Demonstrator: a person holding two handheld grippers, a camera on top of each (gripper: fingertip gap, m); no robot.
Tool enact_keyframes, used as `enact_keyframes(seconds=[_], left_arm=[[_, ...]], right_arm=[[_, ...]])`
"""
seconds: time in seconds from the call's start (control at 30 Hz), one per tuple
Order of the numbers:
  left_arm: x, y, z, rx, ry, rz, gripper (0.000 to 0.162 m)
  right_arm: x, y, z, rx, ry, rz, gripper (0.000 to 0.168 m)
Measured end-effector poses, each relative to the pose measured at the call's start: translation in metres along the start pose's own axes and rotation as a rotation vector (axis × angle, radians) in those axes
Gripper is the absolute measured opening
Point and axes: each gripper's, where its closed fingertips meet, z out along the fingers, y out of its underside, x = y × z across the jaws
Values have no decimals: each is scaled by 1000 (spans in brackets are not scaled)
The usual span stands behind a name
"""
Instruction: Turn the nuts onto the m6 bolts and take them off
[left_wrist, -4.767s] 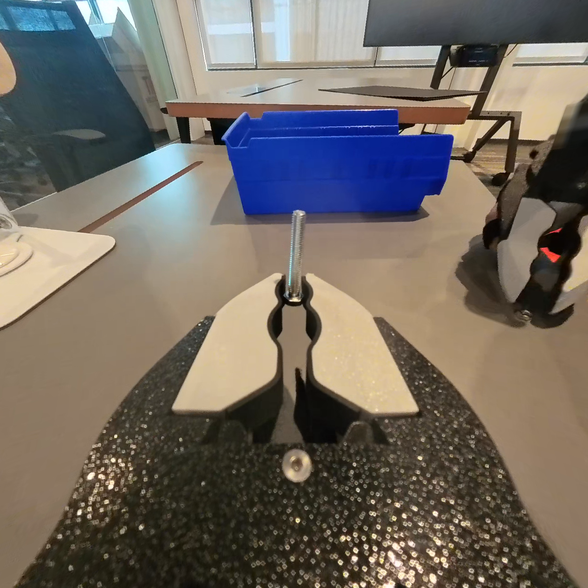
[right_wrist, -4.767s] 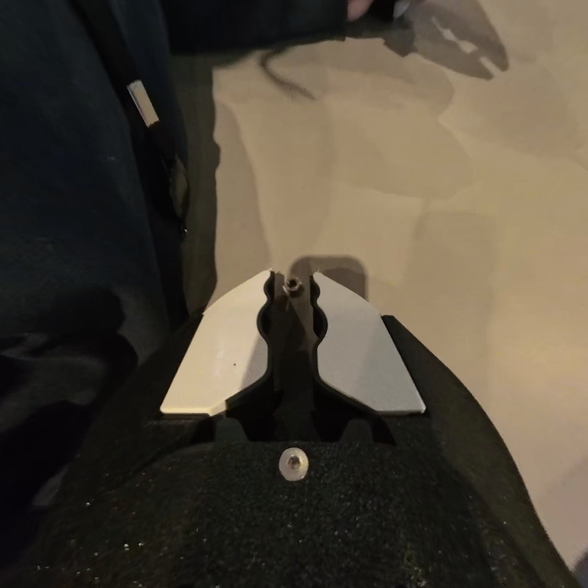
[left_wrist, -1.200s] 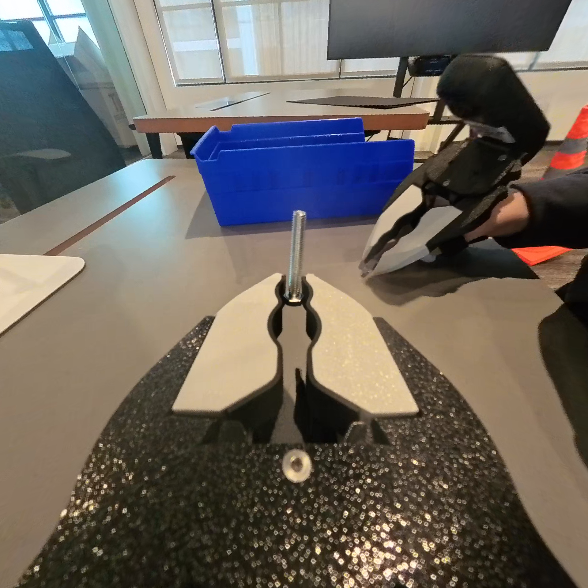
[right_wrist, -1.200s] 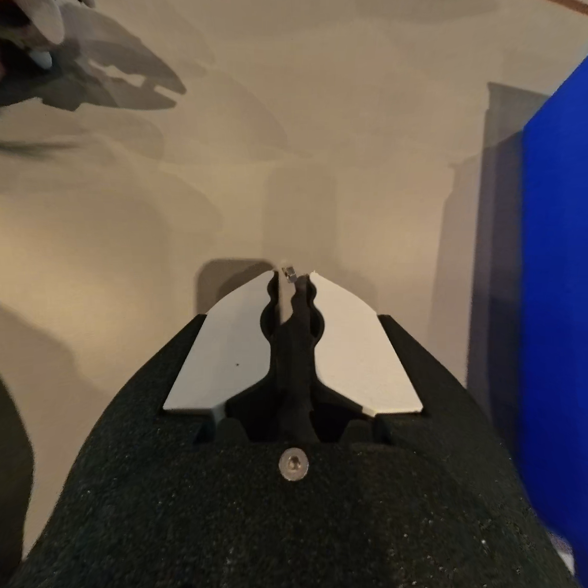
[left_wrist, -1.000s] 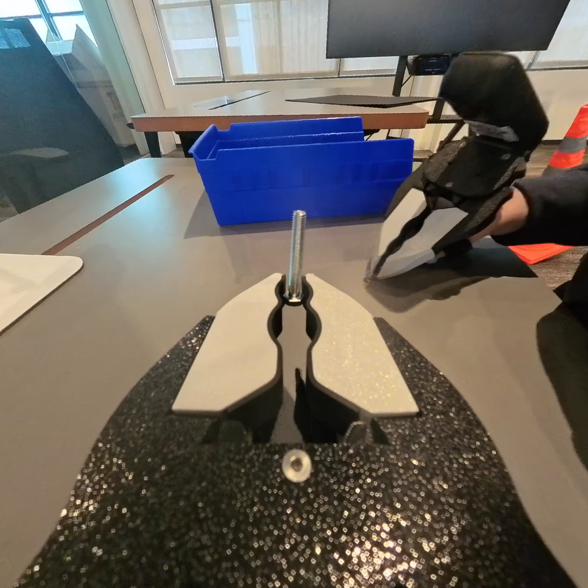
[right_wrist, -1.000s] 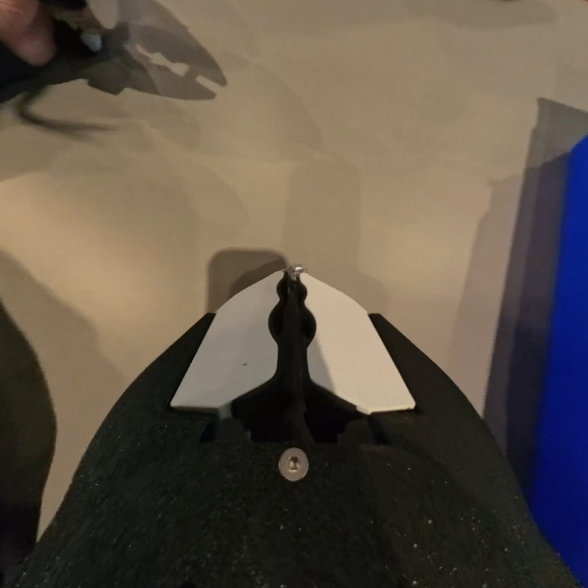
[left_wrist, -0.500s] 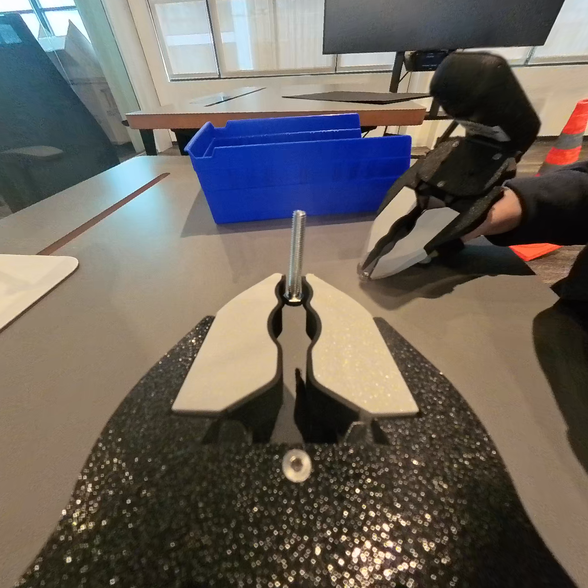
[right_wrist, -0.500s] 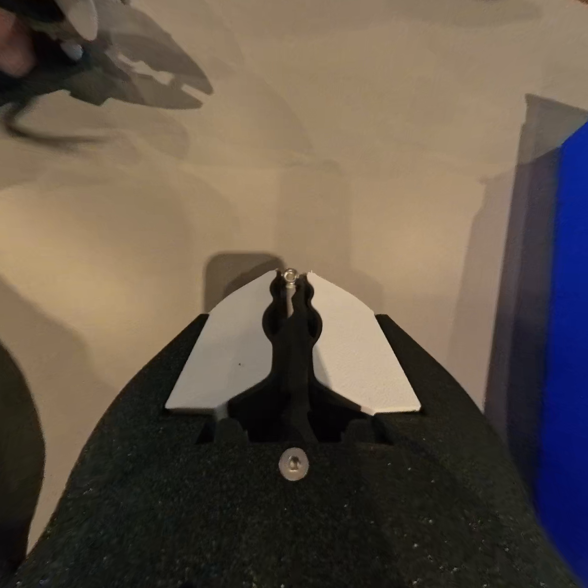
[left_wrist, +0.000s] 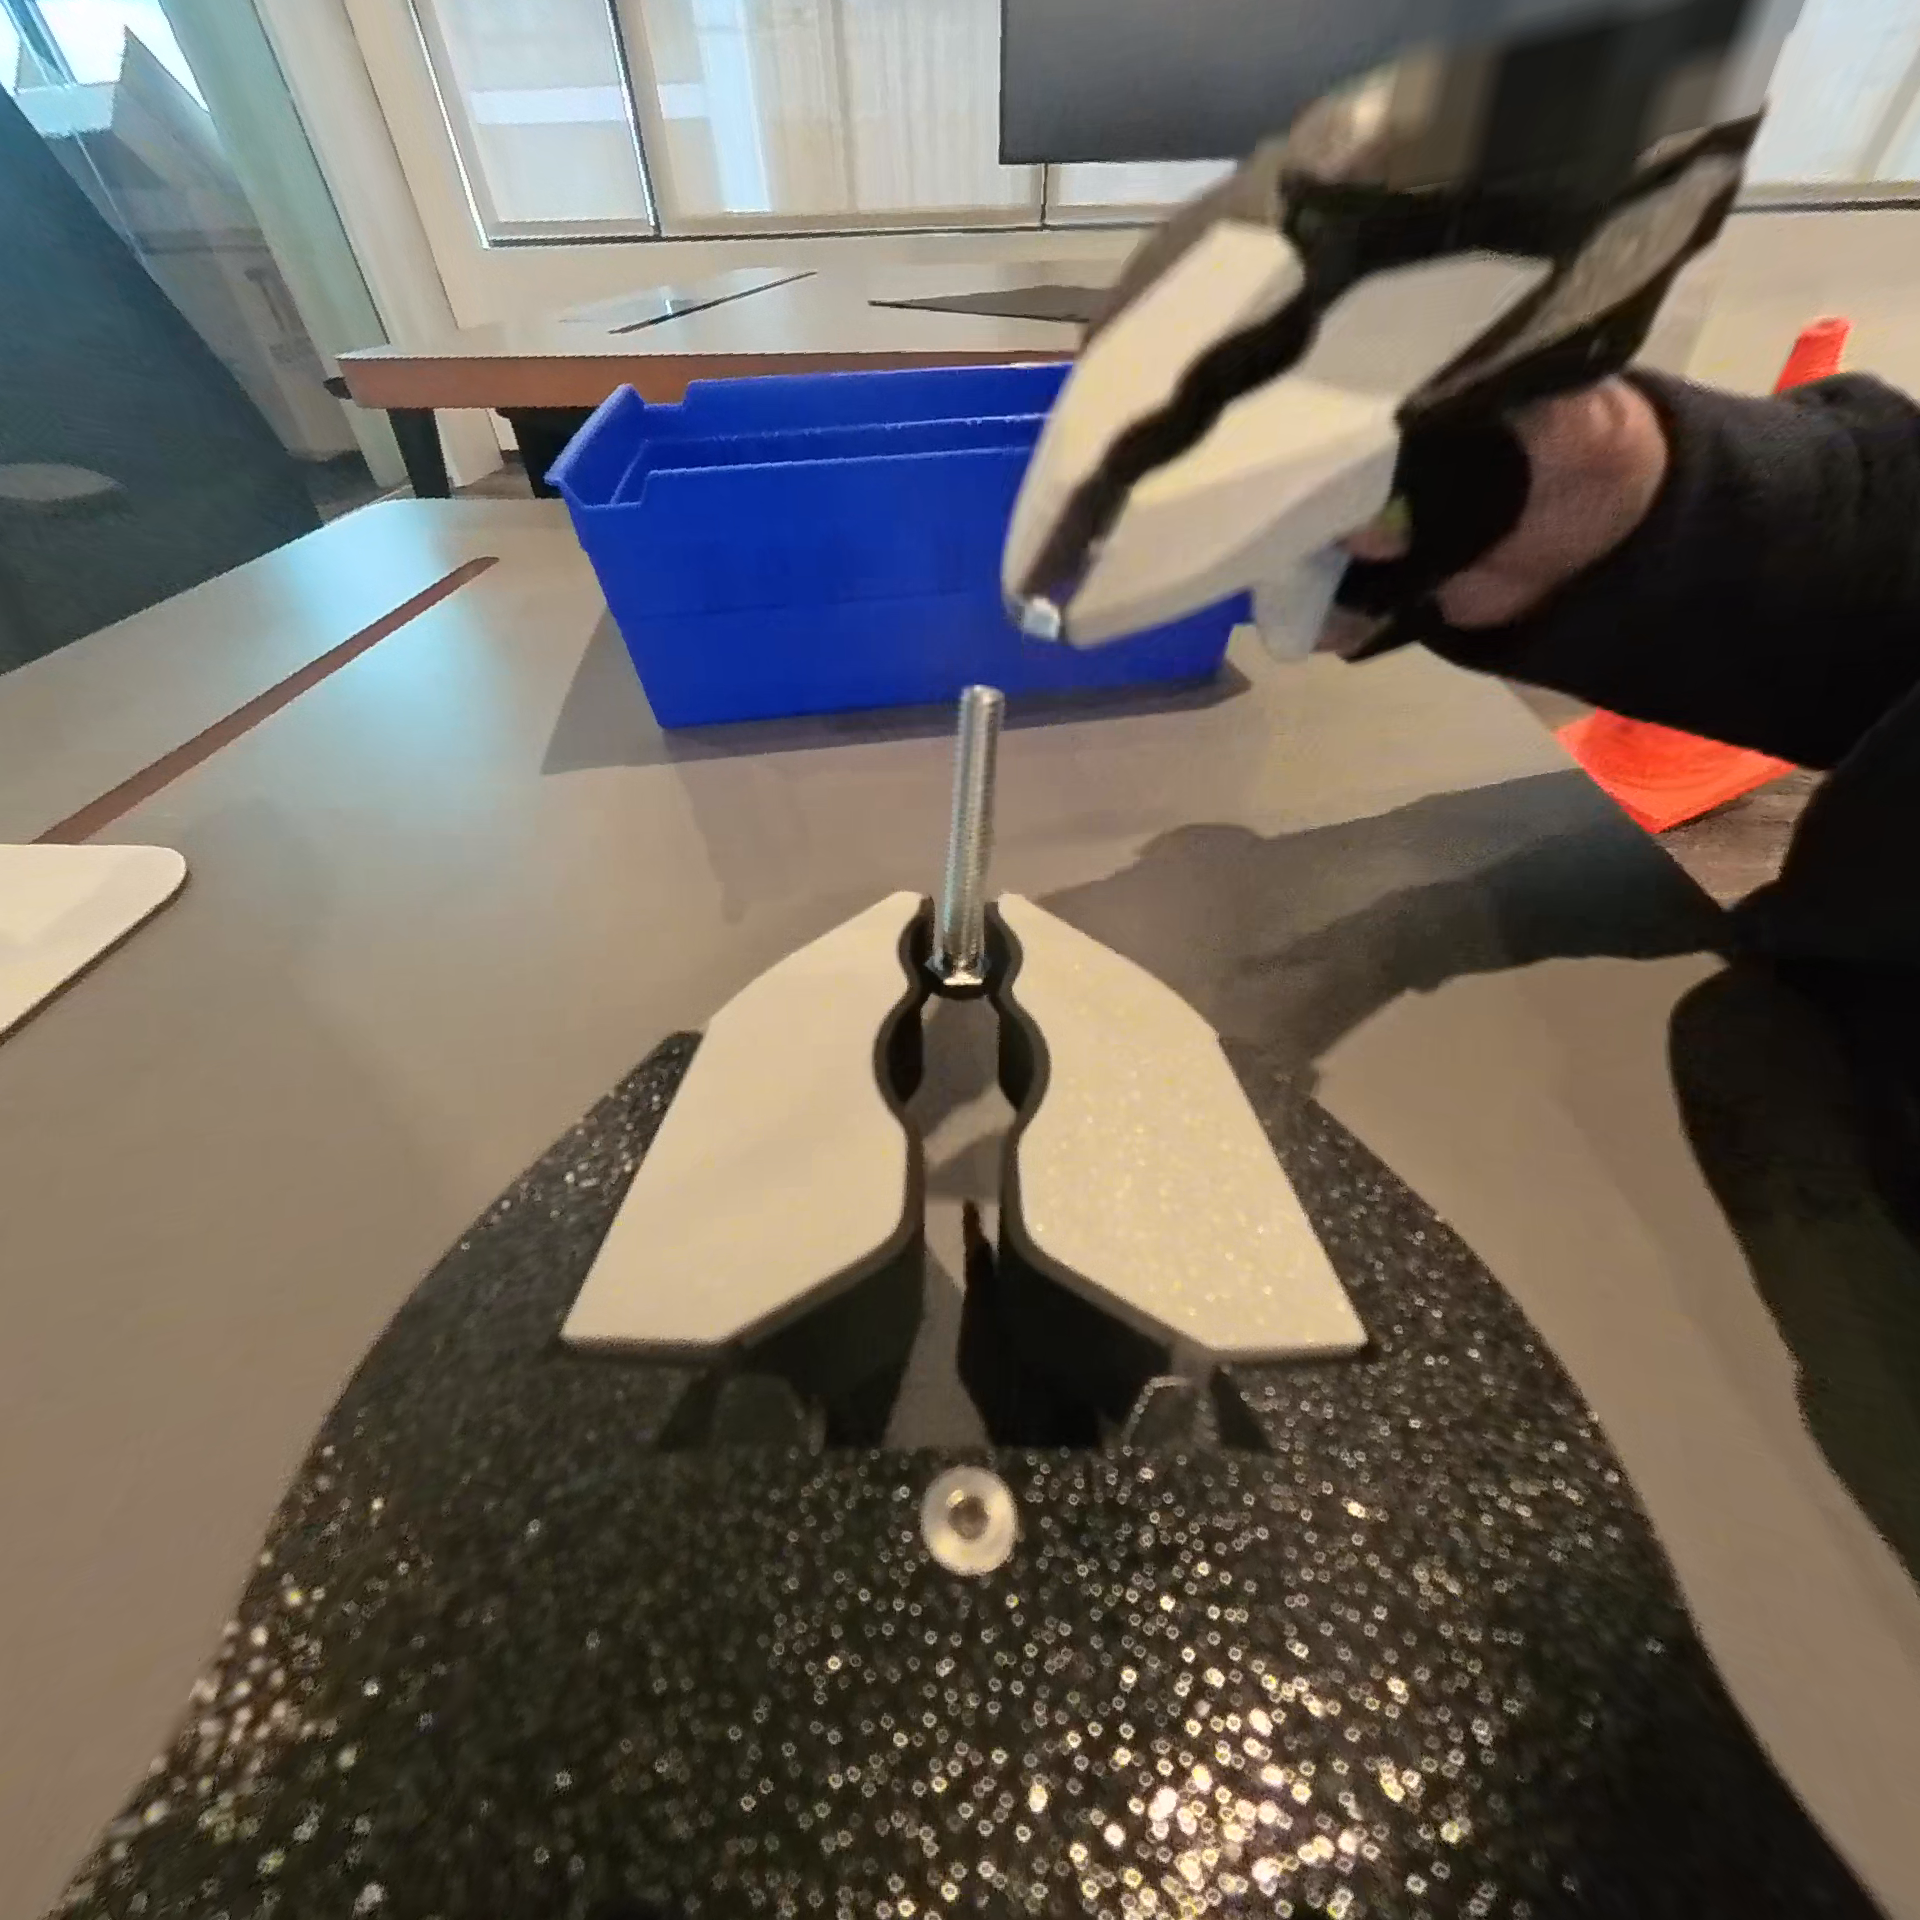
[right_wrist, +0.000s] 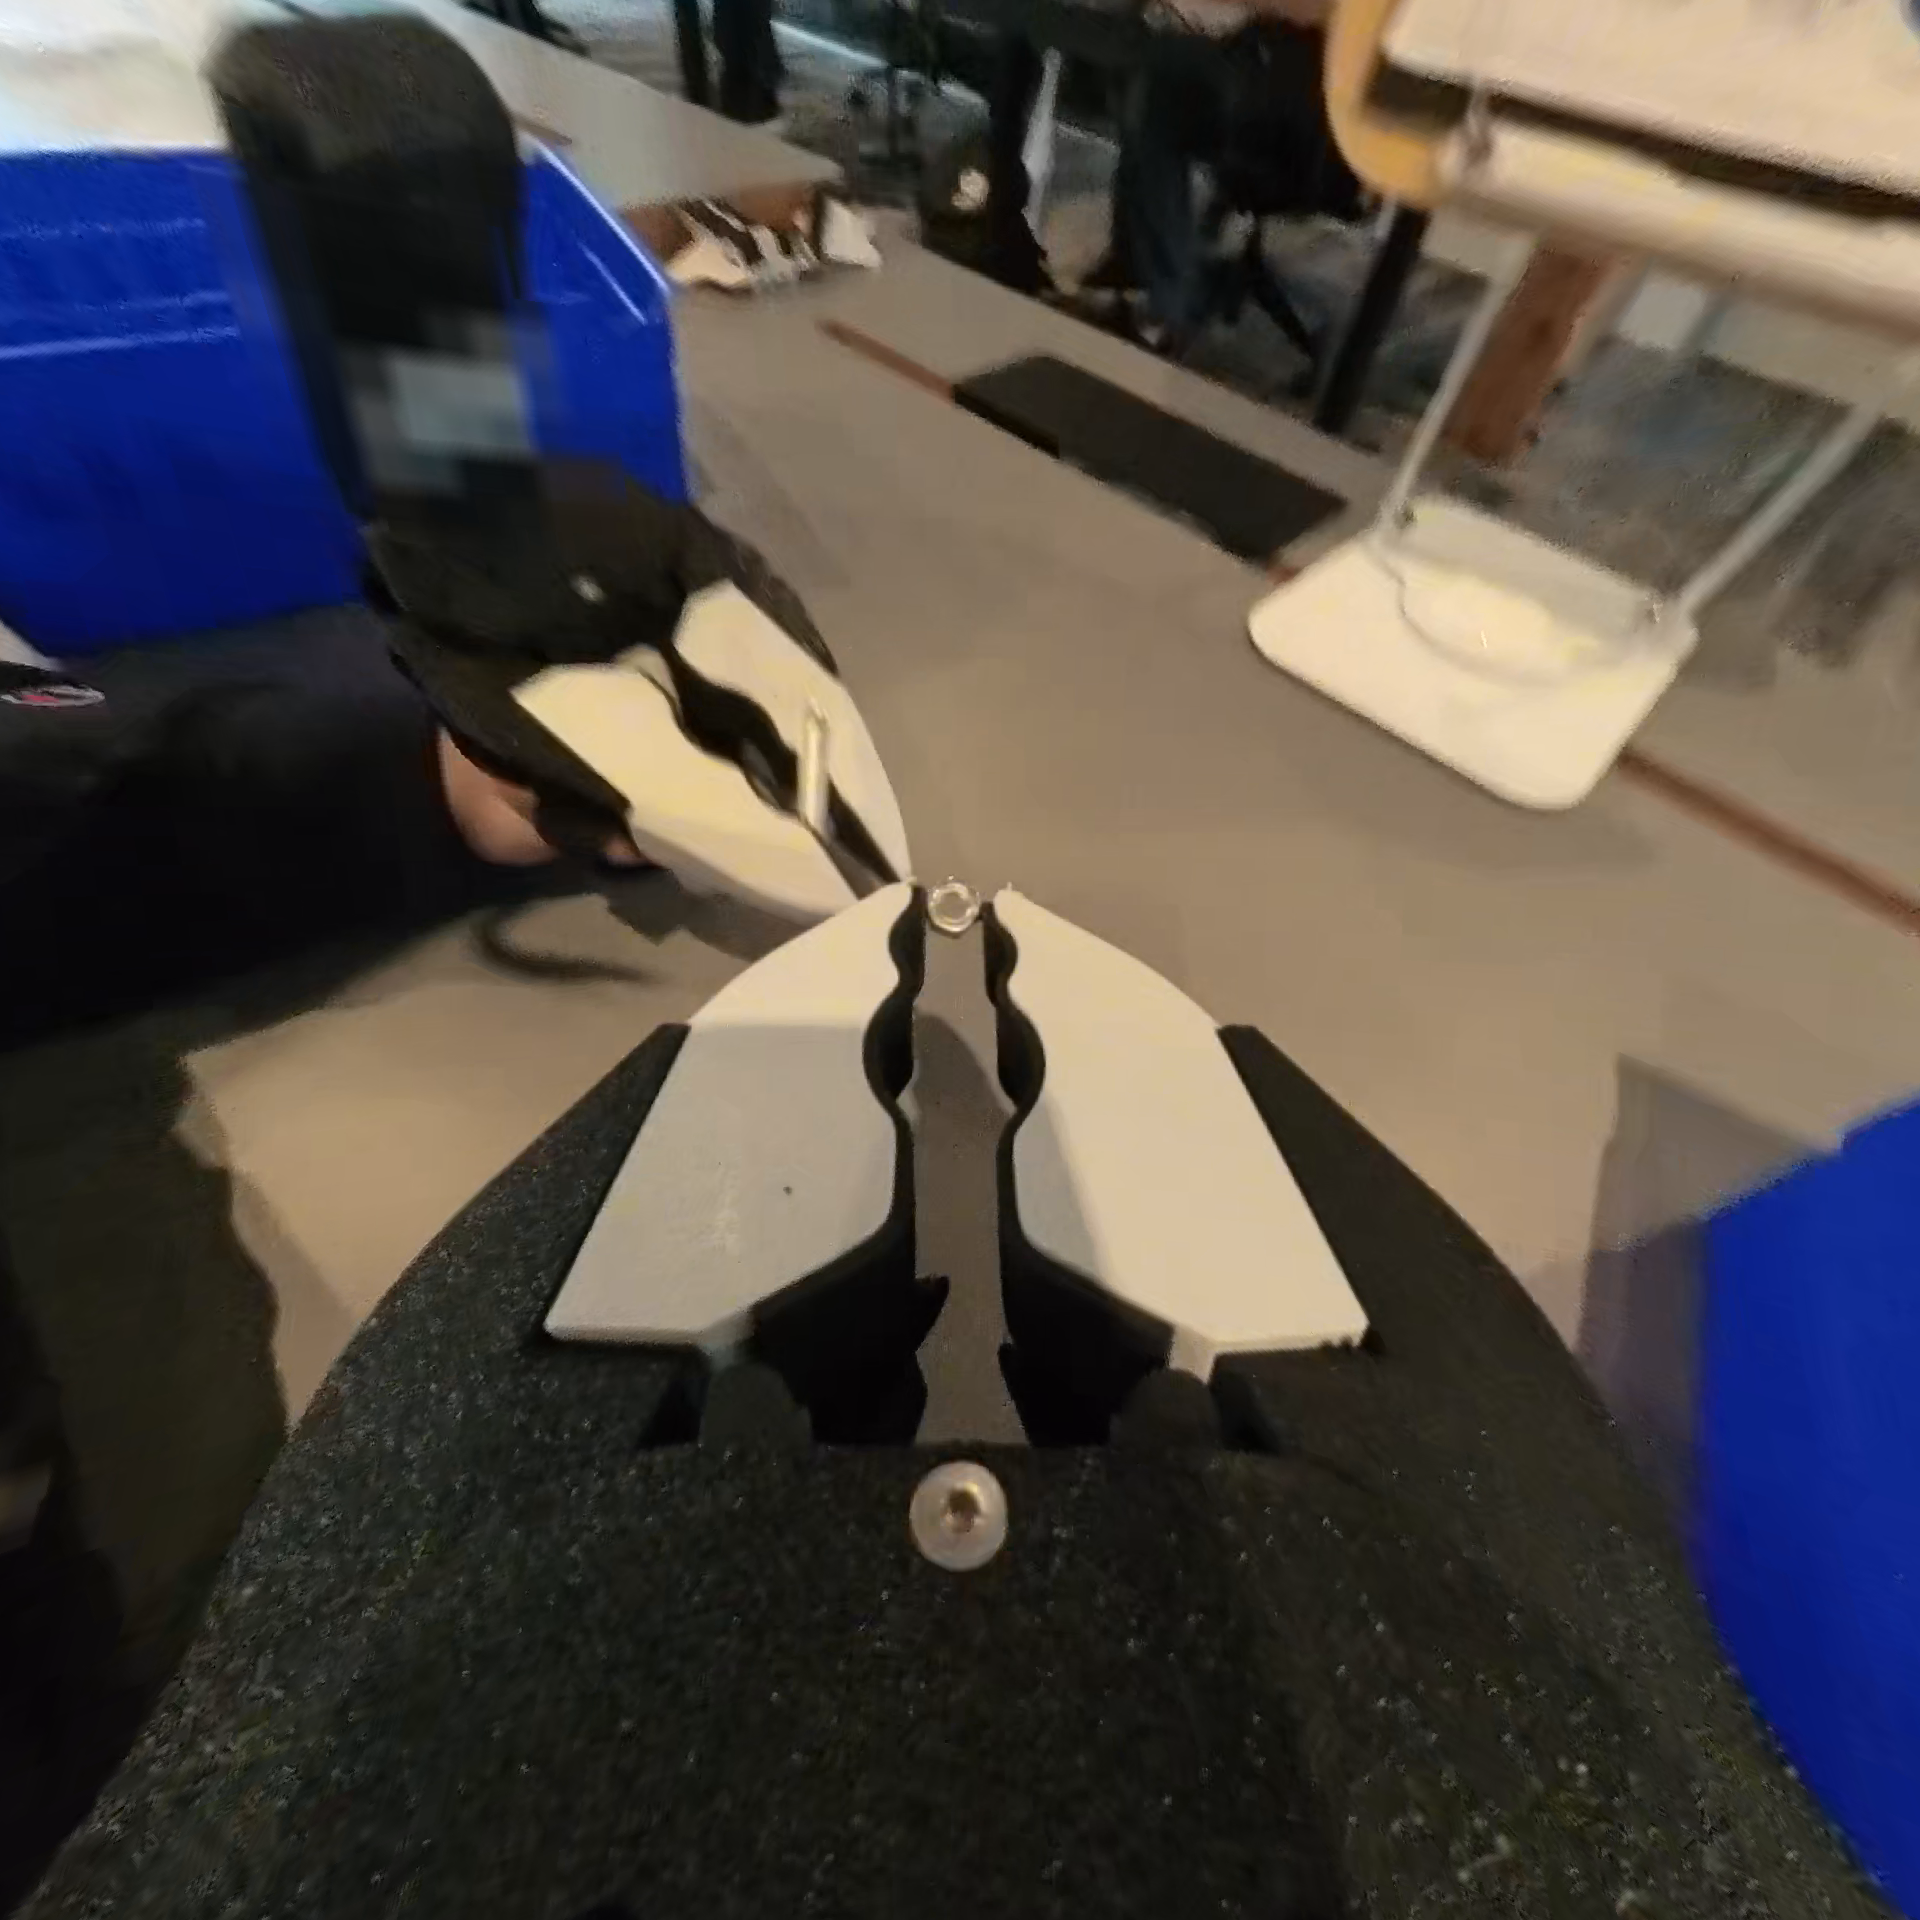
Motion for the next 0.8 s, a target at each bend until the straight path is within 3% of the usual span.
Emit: enact_keyframes(seconds=[0.1, 0.27, 0.8], left_arm=[[2, 0, 0, -4, 12, 6, 9], [4, 2, 1, -14, 23, 12, 9], [6, 3, 2, -24, 36, 14, 8]], right_arm=[[-13, -23, 12, 17, -60, -91, 10], [-30, -22, 25, -53, -168, -99, 10], [-30, -18, 27, -142, -188, -100, 11]])
